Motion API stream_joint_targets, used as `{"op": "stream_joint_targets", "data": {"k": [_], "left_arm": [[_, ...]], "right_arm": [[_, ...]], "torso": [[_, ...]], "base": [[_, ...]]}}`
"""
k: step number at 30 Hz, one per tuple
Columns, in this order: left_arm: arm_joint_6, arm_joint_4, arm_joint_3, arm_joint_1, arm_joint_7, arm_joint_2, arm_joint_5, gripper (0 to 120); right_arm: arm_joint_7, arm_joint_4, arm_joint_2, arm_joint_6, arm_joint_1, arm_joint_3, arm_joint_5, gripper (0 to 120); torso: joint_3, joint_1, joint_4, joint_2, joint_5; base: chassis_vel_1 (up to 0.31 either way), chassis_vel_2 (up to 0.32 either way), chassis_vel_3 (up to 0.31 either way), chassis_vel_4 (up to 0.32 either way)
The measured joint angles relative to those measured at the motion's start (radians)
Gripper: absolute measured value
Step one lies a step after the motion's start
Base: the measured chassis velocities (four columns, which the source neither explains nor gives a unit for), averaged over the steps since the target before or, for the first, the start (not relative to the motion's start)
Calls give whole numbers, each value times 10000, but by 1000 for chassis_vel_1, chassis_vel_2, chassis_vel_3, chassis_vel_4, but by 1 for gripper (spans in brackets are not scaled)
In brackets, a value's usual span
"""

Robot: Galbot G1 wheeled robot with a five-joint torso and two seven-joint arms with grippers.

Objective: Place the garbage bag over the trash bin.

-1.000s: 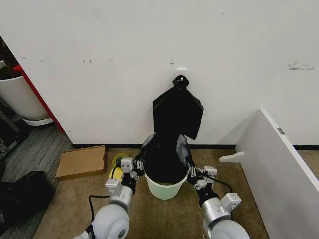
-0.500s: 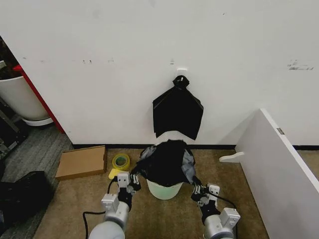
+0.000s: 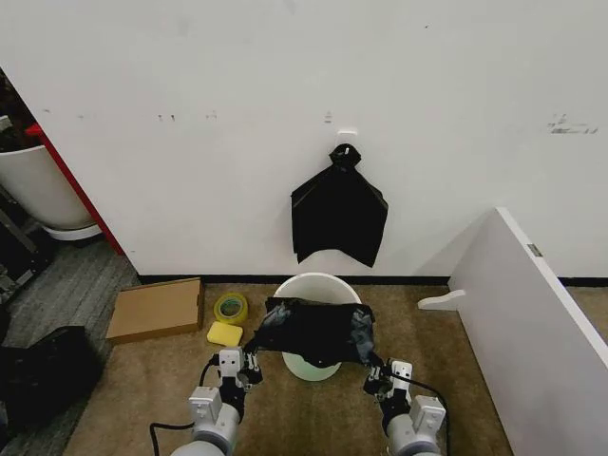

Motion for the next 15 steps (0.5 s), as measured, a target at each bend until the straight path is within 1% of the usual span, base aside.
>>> {"op": "stream_joint_targets", "data": {"k": [5, 9, 12, 15], "left_arm": [[223, -55, -25, 53, -60, 153, -60, 0], [416, -431, -166, 254, -139, 598, -259, 0], [495, -474, -185, 275, -141, 681, -301, 0], [634, -320, -169, 233, -164, 691, -346, 0]], "right_arm": [[12, 58, -42, -289, -47, -54, -2, 0], [46, 250, -249, -566, -297, -67, -64, 0], [43, 222, -296, -588, -294, -87, -82, 0], [41, -54, -291, -620, -78, -146, -91, 0]], "torso": [[0, 1, 0, 0, -1], [0, 1, 0, 0, -1], [0, 1, -1, 0, 0], [0, 1, 0, 0, 0]], "base": [[0, 0, 0, 0], [0, 0, 0, 0], [0, 0, 0, 0], [0, 0, 0, 0]]}}
